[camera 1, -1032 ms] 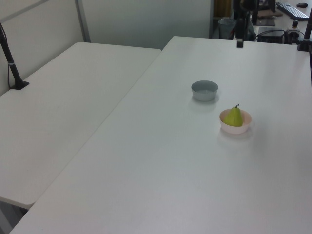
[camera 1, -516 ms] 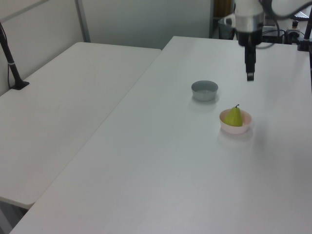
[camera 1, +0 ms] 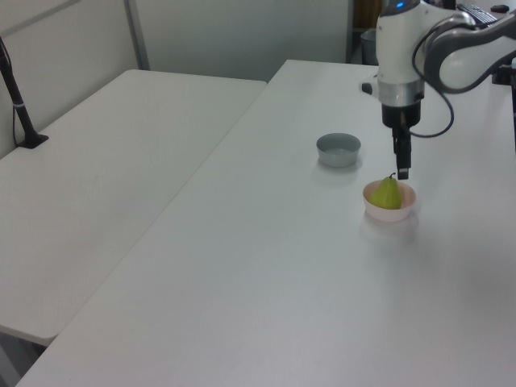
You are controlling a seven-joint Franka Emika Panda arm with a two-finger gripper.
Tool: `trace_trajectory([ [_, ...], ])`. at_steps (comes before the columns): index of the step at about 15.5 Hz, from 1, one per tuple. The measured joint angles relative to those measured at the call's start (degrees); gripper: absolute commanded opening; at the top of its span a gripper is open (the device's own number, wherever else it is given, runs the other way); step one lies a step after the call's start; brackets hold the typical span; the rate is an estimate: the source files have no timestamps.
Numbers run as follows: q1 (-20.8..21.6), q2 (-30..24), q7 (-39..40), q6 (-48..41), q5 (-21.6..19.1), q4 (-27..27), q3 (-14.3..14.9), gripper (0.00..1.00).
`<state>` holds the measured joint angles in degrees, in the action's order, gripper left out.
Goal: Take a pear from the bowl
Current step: 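Lower the open gripper over the pear in the pink bowl, then close the gripper around the pear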
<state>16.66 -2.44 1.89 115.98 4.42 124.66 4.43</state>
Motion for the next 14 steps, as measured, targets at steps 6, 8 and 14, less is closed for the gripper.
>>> trace_trajectory([
  [6, 0.00, 4.88, 0.00, 4.83, 0.00, 0.06, 0.01, 1.00],
  [8, 0.00, 5.94, 0.00, 5.79, 0.00, 0.06, 0.01, 1.00],
  [14, 0.22, 7.14, 0.07, 6.74, 0.00, 0.05, -0.10, 0.95],
])
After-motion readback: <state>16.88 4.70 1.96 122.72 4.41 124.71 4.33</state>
